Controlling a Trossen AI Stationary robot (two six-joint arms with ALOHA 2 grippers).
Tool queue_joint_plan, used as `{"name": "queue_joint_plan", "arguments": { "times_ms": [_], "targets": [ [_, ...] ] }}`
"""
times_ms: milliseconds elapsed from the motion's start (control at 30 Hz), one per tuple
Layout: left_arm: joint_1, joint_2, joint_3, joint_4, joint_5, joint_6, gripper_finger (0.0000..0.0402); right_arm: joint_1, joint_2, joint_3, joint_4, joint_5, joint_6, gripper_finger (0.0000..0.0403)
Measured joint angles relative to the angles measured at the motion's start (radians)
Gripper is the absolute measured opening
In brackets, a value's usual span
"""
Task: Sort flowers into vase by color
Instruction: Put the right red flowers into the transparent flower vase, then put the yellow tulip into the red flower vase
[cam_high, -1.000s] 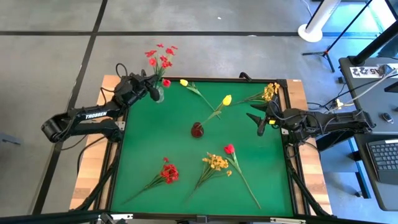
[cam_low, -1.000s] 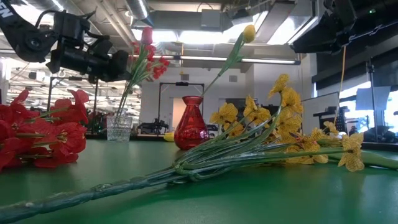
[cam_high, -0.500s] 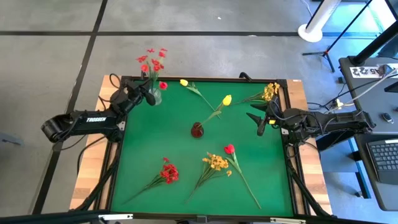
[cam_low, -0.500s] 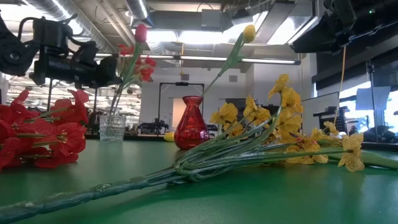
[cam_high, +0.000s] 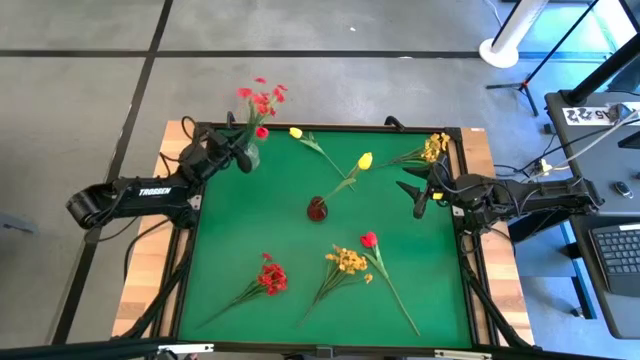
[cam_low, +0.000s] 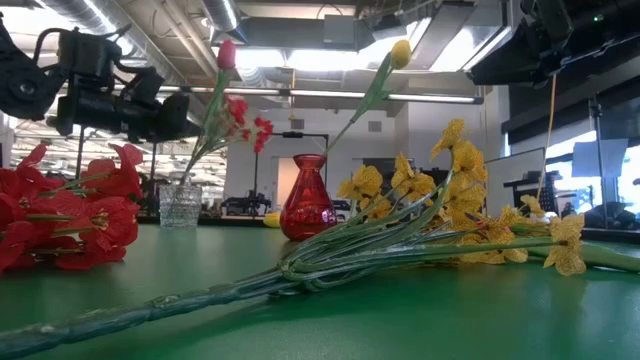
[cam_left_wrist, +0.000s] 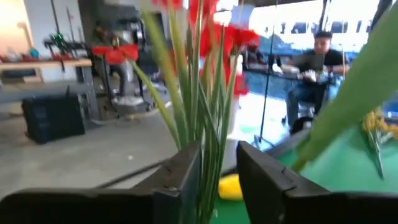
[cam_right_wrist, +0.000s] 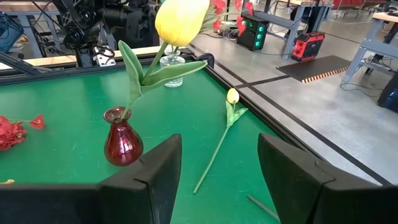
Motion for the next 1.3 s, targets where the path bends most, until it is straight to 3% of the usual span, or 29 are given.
{"name": "queue_joint_plan", "arguments": {
  "times_ms": [167,433,733,967,1300],
  "targets": [
    [0.0,0.0,0.0,-0.041,-0.013,-0.019,0.016,0.0,0.0,0.0,0.0,0.0,0.0,0.0209],
    [0.0,-0.086,0.0,-0.043,-0.134,-0.027,0.0234,0.0,0.0,0.0,-0.001,0.0,0.022,0.0209],
    [-0.066,-0.282,0.0,-0.048,-0.109,-0.105,0.0227,-0.015,0.075,0.0,-0.036,0.041,0.08,0.0209],
    [-0.214,-0.413,0.0,-0.058,-0.063,-0.073,0.0225,-0.129,0.187,0.0,-0.068,-0.13,0.119,0.0209],
    [-0.474,-0.486,0.01,-0.049,-0.072,0.028,0.0225,-0.27,0.386,0.001,0.14,-0.263,0.082,0.0209]
  ]
}}
